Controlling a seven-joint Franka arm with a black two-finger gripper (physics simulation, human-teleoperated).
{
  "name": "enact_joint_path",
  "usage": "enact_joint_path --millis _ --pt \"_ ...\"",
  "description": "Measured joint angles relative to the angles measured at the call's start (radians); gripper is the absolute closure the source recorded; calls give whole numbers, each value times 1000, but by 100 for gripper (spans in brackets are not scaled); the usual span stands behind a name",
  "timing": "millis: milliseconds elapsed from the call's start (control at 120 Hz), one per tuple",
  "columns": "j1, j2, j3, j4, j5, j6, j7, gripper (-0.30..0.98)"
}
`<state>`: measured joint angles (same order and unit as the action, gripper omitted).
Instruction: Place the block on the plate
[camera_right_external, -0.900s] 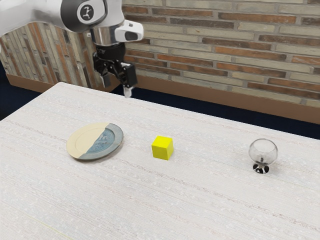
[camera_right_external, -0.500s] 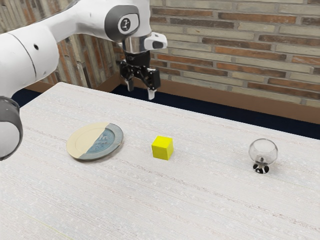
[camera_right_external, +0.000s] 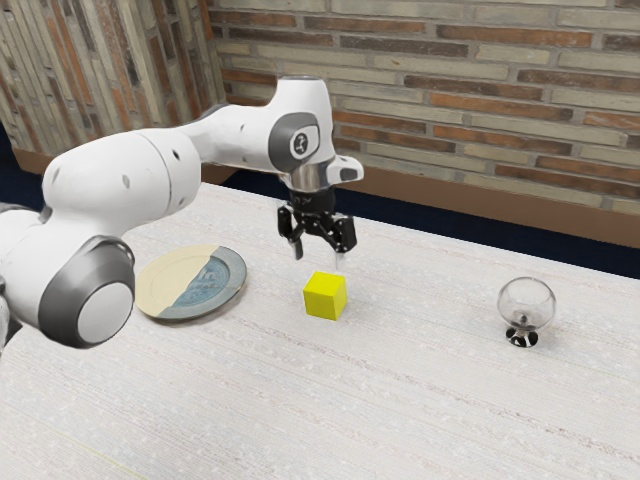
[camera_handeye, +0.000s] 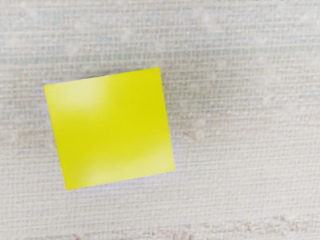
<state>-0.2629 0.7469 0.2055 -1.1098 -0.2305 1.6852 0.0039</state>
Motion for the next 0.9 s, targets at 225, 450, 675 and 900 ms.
enact_joint_path --millis 225,450,675,900 --pt "10 69 44 6 -57 43 -5 0" --pt "10 105 43 53 -72 65 -9 0" --pt "15 158 44 71 -93 77 -13 0" --pt "23 204 45 83 -114 89 -15 2"
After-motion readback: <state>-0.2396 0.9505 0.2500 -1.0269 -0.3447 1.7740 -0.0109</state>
